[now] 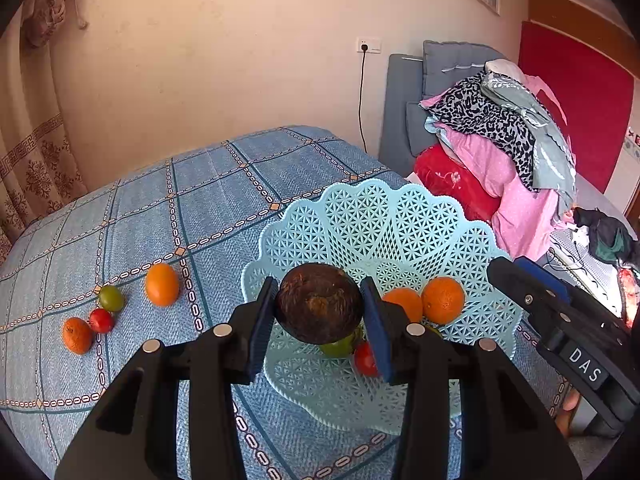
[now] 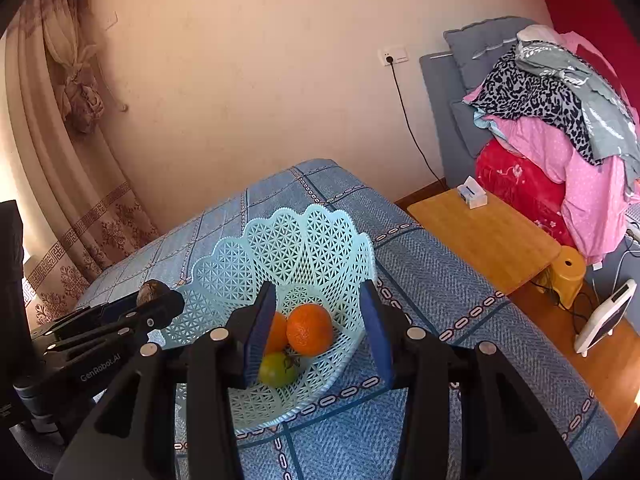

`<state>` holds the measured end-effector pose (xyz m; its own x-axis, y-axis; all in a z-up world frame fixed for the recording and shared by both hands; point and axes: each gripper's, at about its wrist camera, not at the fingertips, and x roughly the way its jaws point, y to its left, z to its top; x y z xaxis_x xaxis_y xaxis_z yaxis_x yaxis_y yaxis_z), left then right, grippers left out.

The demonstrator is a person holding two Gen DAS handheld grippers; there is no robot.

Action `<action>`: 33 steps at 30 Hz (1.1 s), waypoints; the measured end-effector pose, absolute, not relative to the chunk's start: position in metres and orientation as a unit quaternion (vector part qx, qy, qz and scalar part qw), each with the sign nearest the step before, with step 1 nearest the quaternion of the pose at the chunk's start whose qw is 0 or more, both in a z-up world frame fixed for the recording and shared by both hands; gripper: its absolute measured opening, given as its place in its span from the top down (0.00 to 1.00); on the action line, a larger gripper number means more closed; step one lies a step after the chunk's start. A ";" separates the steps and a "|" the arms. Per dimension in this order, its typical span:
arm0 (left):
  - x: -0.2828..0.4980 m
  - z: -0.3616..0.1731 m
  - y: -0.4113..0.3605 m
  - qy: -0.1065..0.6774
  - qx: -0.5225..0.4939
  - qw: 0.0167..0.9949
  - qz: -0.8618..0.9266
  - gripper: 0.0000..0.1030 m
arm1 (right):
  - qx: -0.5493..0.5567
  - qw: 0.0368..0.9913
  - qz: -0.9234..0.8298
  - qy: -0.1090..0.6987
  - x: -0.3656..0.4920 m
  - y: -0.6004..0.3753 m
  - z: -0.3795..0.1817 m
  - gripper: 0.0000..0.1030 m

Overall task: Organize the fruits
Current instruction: 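Open the right tool to drop the orange while the left tool releases the avocado into the basket, then move both open tools back toward the remaining tomatoes and oranges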

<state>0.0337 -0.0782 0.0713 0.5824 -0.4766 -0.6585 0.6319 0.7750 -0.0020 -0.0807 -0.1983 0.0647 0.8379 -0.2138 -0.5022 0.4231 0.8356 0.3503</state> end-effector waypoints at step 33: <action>0.036 0.096 -0.022 0.294 0.072 0.920 -0.249 0.03 | 0.206 0.939 -0.168 0.217 -0.083 -0.170 0.078 0.49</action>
<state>0.0361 -0.0219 0.0957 0.7024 -0.4162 -0.5774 0.5014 0.8651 -0.0137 -0.0829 -0.1700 0.0781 0.8494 -0.2268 -0.4766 0.4052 0.8587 0.3136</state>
